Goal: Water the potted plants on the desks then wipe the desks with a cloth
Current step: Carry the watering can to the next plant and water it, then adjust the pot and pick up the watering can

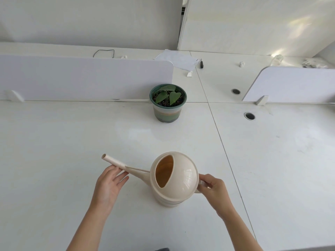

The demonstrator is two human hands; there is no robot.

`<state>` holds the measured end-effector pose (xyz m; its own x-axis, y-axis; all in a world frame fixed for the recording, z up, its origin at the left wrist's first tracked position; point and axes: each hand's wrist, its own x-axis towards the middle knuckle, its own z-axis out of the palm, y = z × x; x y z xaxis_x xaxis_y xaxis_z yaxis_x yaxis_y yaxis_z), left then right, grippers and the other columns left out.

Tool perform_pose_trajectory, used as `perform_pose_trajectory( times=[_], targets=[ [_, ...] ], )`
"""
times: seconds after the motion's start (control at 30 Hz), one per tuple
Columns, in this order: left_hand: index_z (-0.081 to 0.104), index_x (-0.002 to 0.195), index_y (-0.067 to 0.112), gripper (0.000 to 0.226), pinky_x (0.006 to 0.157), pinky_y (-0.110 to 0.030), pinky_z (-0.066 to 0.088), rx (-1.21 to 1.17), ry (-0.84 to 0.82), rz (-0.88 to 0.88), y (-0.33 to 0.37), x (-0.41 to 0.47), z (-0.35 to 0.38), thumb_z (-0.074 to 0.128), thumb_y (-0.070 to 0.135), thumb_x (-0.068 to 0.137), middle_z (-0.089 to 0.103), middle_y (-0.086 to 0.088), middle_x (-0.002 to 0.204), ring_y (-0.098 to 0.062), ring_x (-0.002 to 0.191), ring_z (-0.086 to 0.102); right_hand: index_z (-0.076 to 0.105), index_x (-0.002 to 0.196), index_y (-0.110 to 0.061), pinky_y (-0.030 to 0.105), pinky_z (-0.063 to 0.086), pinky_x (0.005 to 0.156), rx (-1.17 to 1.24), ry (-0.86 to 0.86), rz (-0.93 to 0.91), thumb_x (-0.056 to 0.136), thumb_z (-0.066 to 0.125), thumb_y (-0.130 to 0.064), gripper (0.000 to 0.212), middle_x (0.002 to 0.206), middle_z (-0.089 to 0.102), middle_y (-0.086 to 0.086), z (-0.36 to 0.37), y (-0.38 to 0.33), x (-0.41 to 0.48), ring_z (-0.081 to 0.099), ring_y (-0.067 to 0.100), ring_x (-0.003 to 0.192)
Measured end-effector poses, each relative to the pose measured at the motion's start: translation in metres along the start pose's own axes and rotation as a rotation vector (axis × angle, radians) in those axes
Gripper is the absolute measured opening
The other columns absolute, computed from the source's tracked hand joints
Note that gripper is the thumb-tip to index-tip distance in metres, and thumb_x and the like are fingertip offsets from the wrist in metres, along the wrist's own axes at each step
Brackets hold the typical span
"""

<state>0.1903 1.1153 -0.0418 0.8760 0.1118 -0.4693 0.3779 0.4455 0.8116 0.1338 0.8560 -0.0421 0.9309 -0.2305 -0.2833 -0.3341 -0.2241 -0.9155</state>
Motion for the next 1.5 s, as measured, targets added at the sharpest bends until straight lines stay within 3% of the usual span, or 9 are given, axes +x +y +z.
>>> perform_pose_trajectory(
  times=[0.3, 0.5, 0.63, 0.83, 0.93, 1.1, 1.17, 1.27, 1.5],
  targets=[
    [0.059, 0.108, 0.01, 0.031, 0.089, -0.039, 0.042, 0.354, -0.016, -0.016, 0.01, -0.022, -0.01, 0.055, 0.026, 0.081, 0.064, -0.008, 0.105, -0.029, 0.1, 0.06, 0.065, 0.084, -0.031, 0.02, 0.042, 0.084, 0.058, 0.004, -0.013, 0.076, 0.055, 0.0, 0.033, 0.104, 0.057, -0.004, -0.002, -0.001, 0.002, 0.057, 0.01, 0.098],
    [0.068, 0.094, 0.013, 0.049, 0.079, -0.033, 0.049, 0.432, -0.136, 0.076, 0.037, -0.033, 0.018, 0.058, 0.043, 0.057, 0.075, -0.003, 0.092, -0.019, 0.089, 0.069, 0.065, 0.083, -0.027, 0.014, 0.039, 0.077, 0.16, 0.151, -0.058, 0.081, 0.047, 0.012, 0.044, 0.108, 0.056, -0.011, -0.013, -0.013, 0.019, 0.056, 0.004, 0.095],
    [0.065, 0.097, 0.017, 0.018, 0.081, -0.029, 0.048, 0.458, -0.138, 0.137, 0.052, -0.007, 0.059, 0.054, 0.026, 0.086, 0.067, -0.001, 0.106, -0.019, 0.101, 0.063, 0.063, 0.084, -0.031, 0.011, 0.039, 0.075, 0.102, 0.098, -0.108, 0.084, 0.052, 0.003, 0.036, 0.111, 0.055, -0.006, -0.015, -0.039, 0.052, 0.056, 0.006, 0.096],
    [0.055, 0.11, 0.017, 0.02, 0.085, -0.031, 0.044, 0.461, -0.128, 0.195, 0.064, 0.06, 0.124, 0.045, 0.019, 0.093, 0.058, -0.003, 0.109, -0.019, 0.103, 0.055, 0.06, 0.113, -0.018, 0.015, 0.04, 0.078, 0.025, 0.027, -0.141, 0.086, 0.053, -0.007, 0.03, 0.122, 0.052, -0.003, -0.004, -0.072, 0.115, 0.055, 0.002, 0.093],
    [0.051, 0.087, 0.022, 0.003, 0.083, -0.033, 0.039, 0.464, -0.097, 0.2, 0.062, 0.107, 0.149, 0.048, 0.023, 0.088, 0.049, -0.002, 0.095, -0.019, 0.092, 0.046, 0.054, 0.123, -0.017, 0.024, 0.037, 0.086, 0.048, 0.052, -0.113, 0.087, 0.052, -0.009, 0.037, 0.129, 0.05, 0.0, 0.004, -0.08, 0.156, 0.048, 0.009, 0.11],
    [0.031, 0.067, 0.034, 0.032, 0.08, -0.034, 0.03, 0.403, 0.03, 0.236, 0.047, 0.164, 0.177, 0.036, 0.016, 0.093, 0.033, 0.013, 0.073, -0.008, 0.071, 0.035, 0.046, 0.13, -0.018, 0.027, 0.037, 0.096, 0.099, 0.08, -0.08, 0.088, 0.051, -0.014, 0.042, 0.137, 0.045, 0.0, 0.013, -0.083, 0.212, 0.042, 0.007, 0.114],
    [0.041, 0.075, 0.034, 0.028, 0.086, -0.032, 0.031, 0.366, 0.052, 0.256, 0.042, 0.179, 0.184, 0.032, 0.017, 0.096, 0.04, 0.014, 0.081, -0.004, 0.076, 0.04, 0.044, 0.132, -0.018, 0.029, 0.036, 0.101, 0.126, 0.076, -0.083, 0.089, 0.05, -0.016, 0.043, 0.139, 0.043, -0.001, 0.017, -0.083, 0.228, 0.04, 0.006, 0.115],
    [0.041, 0.135, 0.018, 0.04, 0.112, -0.036, 0.027, 0.328, 0.021, 0.234, 0.039, 0.204, 0.19, 0.031, 0.027, 0.097, 0.045, 0.003, 0.135, -0.013, 0.126, 0.041, 0.042, 0.133, -0.02, 0.037, 0.032, 0.11, 0.169, 0.075, -0.104, 0.091, 0.05, -0.021, 0.043, 0.14, 0.042, -0.002, 0.024, -0.084, 0.248, 0.039, 0.005, 0.119],
    [0.034, 0.14, 0.021, 0.054, 0.113, -0.042, 0.03, 0.295, -0.04, 0.192, 0.031, 0.223, 0.196, 0.034, 0.039, 0.09, 0.042, -0.001, 0.144, -0.015, 0.133, 0.038, 0.027, 0.14, -0.032, 0.026, 0.032, 0.106, 0.21, 0.045, -0.169, 0.09, 0.046, -0.033, 0.054, 0.142, 0.041, -0.008, 0.043, -0.077, 0.257, 0.036, 0.004, 0.129]
  ],
)
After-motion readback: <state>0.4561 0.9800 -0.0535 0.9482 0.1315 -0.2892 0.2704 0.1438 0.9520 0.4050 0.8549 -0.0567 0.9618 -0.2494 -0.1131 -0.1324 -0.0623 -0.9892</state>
